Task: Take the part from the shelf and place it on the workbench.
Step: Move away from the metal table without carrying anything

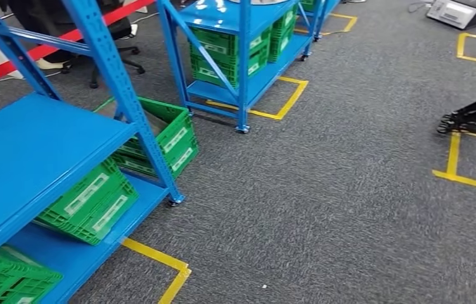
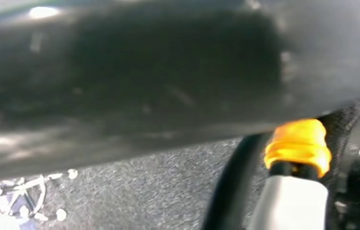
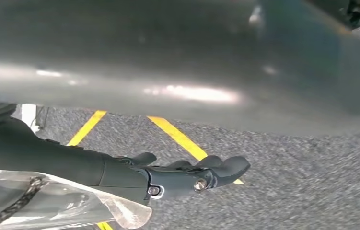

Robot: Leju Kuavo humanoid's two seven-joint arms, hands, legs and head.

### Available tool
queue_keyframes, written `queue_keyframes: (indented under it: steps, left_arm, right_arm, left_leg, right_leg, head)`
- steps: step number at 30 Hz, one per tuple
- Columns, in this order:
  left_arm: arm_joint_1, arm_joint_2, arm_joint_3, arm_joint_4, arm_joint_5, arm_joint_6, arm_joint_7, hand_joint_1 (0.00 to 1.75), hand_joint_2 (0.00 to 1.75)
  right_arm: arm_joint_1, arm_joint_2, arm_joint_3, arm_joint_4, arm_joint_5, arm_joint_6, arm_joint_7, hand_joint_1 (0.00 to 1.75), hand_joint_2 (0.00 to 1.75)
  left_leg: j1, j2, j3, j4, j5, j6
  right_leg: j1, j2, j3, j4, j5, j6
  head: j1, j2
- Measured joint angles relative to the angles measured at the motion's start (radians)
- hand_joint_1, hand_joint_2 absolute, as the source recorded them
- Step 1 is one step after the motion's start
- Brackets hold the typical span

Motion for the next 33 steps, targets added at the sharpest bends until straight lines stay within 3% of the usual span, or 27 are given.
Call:
queue_keyframes:
  steps: [1, 3, 5, 6, 7, 8, 9, 11, 12, 14, 16, 18, 20, 21, 22, 23, 25, 27, 28, 29, 30, 31, 33]
  left_arm:
    - [0.0, 0.0, 0.0, 0.001, 0.0, 0.0, 0.0, 0.0, 0.0]
    - [-0.002, -0.001, 0.0, 0.002, 0.0, 0.001, -0.001, 0.0, 0.0]
    - [-0.002, -0.001, 0.0, 0.002, 0.004, 0.008, 0.0, 0.0, 0.0]
    - [0.0, 0.0, 0.0, 0.002, 0.008, 0.014, 0.001, 0.0, 0.0]
    - [0.001, 0.0, 0.0, 0.002, 0.012, 0.02, 0.003, 0.0, 0.0]
    - [0.002, 0.0, 0.0, 0.002, 0.014, 0.026, 0.004, 0.0, 0.0]
    - [0.003, 0.001, 0.0, 0.001, 0.016, 0.03, 0.005, 0.0, 0.0]
    - [0.002, 0.003, 0.0, -0.001, 0.02, 0.035, 0.006, 0.0, 0.0]
    - [0.003, 0.004, 0.0, -0.001, 0.021, 0.036, 0.007, 0.0, 0.0]
    - [0.007, 0.006, 0.0, -0.003, 0.024, 0.04, 0.007, 0.0, 0.0]
    - [0.01, 0.009, 0.0, -0.005, 0.025, 0.047, 0.009, 0.0, 0.0]
    - [0.009, 0.011, 0.0, -0.008, 0.025, 0.053, 0.012, 0.0, 0.0]
    - [0.011, 0.011, 0.0, -0.01, 0.025, 0.059, 0.016, 0.0, 0.0]
    - [0.012, 0.011, 0.0, -0.012, 0.025, 0.062, 0.018, 0.0, 0.0]
    - [0.014, 0.012, 0.0, -0.013, 0.025, 0.064, 0.019, 0.0, 0.0]
    - [0.016, 0.013, 0.0, -0.015, 0.026, 0.064, 0.02, 0.0, 0.0]
    - [0.017, 0.016, 0.0, -0.017, 0.026, 0.065, 0.02, 0.0, 0.0]
    - [0.017, 0.019, 0.0, -0.019, 0.026, 0.066, 0.021, 0.0, 0.0]
    - [0.018, 0.02, 0.0, -0.02, 0.027, 0.067, 0.021, 0.0, 0.0]
    - [0.02, 0.021, 0.0, -0.022, 0.027, 0.068, 0.021, 0.0, 0.0]
    - [0.022, 0.022, -0.001, -0.023, 0.027, 0.068, 0.022, 0.0, 0.0]
    - [0.023, 0.022, -0.001, -0.024, 0.027, 0.068, 0.022, 0.0, 0.0]
    - [0.021, 0.022, -0.001, -0.025, 0.027, 0.069, 0.022, 0.0, 0.0]
  right_arm:
    - [-0.001, -0.001, 0.002, 0.0, -0.002, 0.0, 0.0, 0.0, 0.0]
    - [-0.003, -0.003, 0.009, 0.001, -0.01, 0.0, -0.003, 0.0, 0.0]
    - [-0.008, -0.007, 0.024, 0.003, -0.023, 0.0, -0.01, 0.0, 0.0]
    - [-0.012, -0.01, 0.034, 0.003, -0.027, 0.0, -0.014, 0.0, 0.0]
    - [-0.017, -0.012, 0.044, 0.004, -0.03, 0.0, -0.018, 0.0, 0.0]
    - [-0.022, -0.015, 0.053, 0.004, -0.032, 0.0, -0.02, 0.0, 0.0]
    - [-0.028, -0.018, 0.061, 0.005, -0.033, 0.0, -0.021, 0.0, 0.0]
    - [-0.035, -0.022, 0.076, 0.006, -0.034, 0.0, -0.022, 0.0, 0.0]
    - [-0.038, -0.023, 0.082, 0.007, -0.034, 0.0, -0.022, 0.0, 0.0]
    - [-0.043, -0.026, 0.09, 0.008, -0.033, 0.0, -0.024, 0.0, 0.0]
    - [-0.049, -0.028, 0.096, 0.009, -0.025, 0.0, -0.03, 0.0, 0.0]
    - [-0.052, -0.029, 0.1, 0.012, -0.011, 0.0, -0.035, 0.0, 0.0]
    - [-0.053, -0.029, 0.102, 0.016, 0.002, 0.0, -0.036, 0.0, 0.0]
    - [-0.054, -0.029, 0.103, 0.018, 0.007, 0.0, -0.036, 0.0, 0.0]
    - [-0.056, -0.029, 0.103, 0.02, 0.011, 0.0, -0.036, 0.0, 0.0]
    - [-0.057, -0.029, 0.104, 0.021, 0.013, 0.0, -0.037, 0.0, 0.0]
    - [-0.058, -0.029, 0.104, 0.023, 0.016, 0.0, -0.037, 0.0, 0.0]
    - [-0.06, -0.029, 0.105, 0.024, 0.018, 0.0, -0.038, 0.0, 0.0]
    - [-0.063, -0.029, 0.105, 0.024, 0.018, 0.0, -0.039, 0.0, 0.0]
    - [-0.066, -0.029, 0.106, 0.025, 0.018, 0.0, -0.039, 0.0, 0.0]
    - [-0.068, -0.029, 0.106, 0.025, 0.018, 0.0, -0.039, 0.0, 0.0]
    - [-0.07, -0.029, 0.106, 0.025, 0.019, 0.0, -0.039, 0.0, 0.0]
    - [-0.069, -0.029, 0.107, 0.027, 0.019, 0.0, -0.039, 0.0, 0.0]
  left_leg:
    - [0.003, -0.01, 0.0, -0.004, 0.004, 0.006]
    - [0.005, -0.031, -0.002, -0.005, 0.007, 0.011]
    - [0.005, -0.056, -0.003, -0.005, 0.008, 0.012]
    - [0.005, -0.07, -0.002, -0.005, 0.007, 0.012]
    - [0.005, -0.084, 0.0, -0.005, 0.007, 0.011]
    - [0.005, -0.098, 0.002, -0.004, 0.006, 0.01]
    - [0.005, -0.112, 0.002, -0.004, 0.005, 0.007]
    - [0.006, -0.139, -0.003, 0.001, 0.003, -0.004]
    - [0.007, -0.152, -0.01, 0.002, 0.005, -0.011]
    - [0.012, -0.17, -0.019, 0.003, 0.008, -0.026]
    - [0.01, -0.125, -0.035, 0.037, -0.014, -0.035]
    - [0.007, -0.061, -0.083, 0.145, -0.076, -0.04]
    - [0.007, -0.044, -0.14, 0.269, -0.126, -0.042]
    - [0.007, -0.043, -0.148, 0.291, -0.125, -0.042]
    - [0.006, -0.04, -0.137, 0.272, -0.106, -0.039]
    - [0.005, -0.032, -0.106, 0.217, -0.073, -0.036]
    - [-0.003, 0.017, -0.032, 0.079, -0.022, -0.023]
    - [-0.012, 0.047, 0.0, 0.015, -0.01, -0.011]
    - [-0.014, 0.038, -0.002, 0.013, -0.01, -0.006]
    - [-0.013, 0.025, -0.003, 0.01, -0.006, -0.001]
    - [-0.011, 0.014, -0.003, 0.006, -0.002, 0.004]
    - [-0.008, 0.003, -0.003, 0.001, 0.003, 0.009]
    - [-0.004, -0.019, -0.004, -0.004, 0.008, 0.015]
  right_leg:
    - [-0.002, 0.03, -0.015, 0.032, -0.021, 0.004]
    - [-0.004, 0.087, -0.08, 0.159, -0.084, 0.007]
    - [-0.004, 0.1, -0.146, 0.277, -0.116, 0.008]
    - [-0.005, 0.101, -0.157, 0.286, -0.102, 0.007]
    - [-0.006, 0.103, -0.149, 0.254, -0.069, 0.007]
    - [-0.008, 0.114, -0.123, 0.188, -0.025, 0.005]
    - [-0.011, 0.141, -0.094, 0.117, 0.008, 0.005]
    - [-0.017, 0.193, -0.05, 0.018, 0.038, 0.003]
    - [-0.017, 0.204, -0.043, 0.007, 0.034, 0.0]
    - [-0.014, 0.18, -0.039, 0.005, 0.035, -0.01]
    - [-0.014, 0.15, -0.037, 0.0, 0.037, -0.024]
    - [-0.011, 0.118, -0.035, -0.002, 0.035, -0.035]
    - [-0.006, 0.084, -0.035, -0.001, 0.031, -0.041]
    - [-0.003, 0.067, -0.036, -0.001, 0.029, -0.042]
    - [-0.002, 0.052, -0.035, -0.001, 0.026, -0.042]
    - [0.0, 0.037, -0.032, -0.001, 0.022, -0.042]
    - [0.004, 0.011, -0.022, 0.0, 0.013, -0.037]
    - [0.007, -0.011, -0.012, 0.001, 0.005, -0.027]
    - [0.008, -0.022, -0.006, 0.0, 0.004, -0.022]
    - [0.007, -0.028, -0.001, -0.001, 0.002, -0.016]
    - [0.005, -0.016, 0.001, 0.003, -0.003, -0.011]
    - [0.003, 0.009, -0.005, 0.019, -0.017, -0.006]
    - [-0.001, 0.075, -0.056, 0.121, -0.072, 0.002]
  head:
    - [0.002, 0.0]
    - [0.005, 0.0]
    - [0.006, 0.0]
    - [0.006, 0.0]
    - [0.006, 0.0]
    - [0.006, 0.0]
    - [0.006, 0.0]
    - [0.006, 0.0]
    - [0.006, 0.0]
    - [0.005, 0.0]
    - [0.001, 0.0]
    - [-0.003, 0.0]
    - [-0.004, 0.0]
    - [-0.004, 0.0]
    - [-0.005, 0.0]
    - [-0.004, 0.0]
    - [-0.004, 0.0]
    - [-0.003, 0.0]
    - [-0.003, 0.0]
    - [-0.004, 0.0]
    - [-0.003, 0.0]
    - [-0.002, 0.0]
    - [0.0, 0.0]
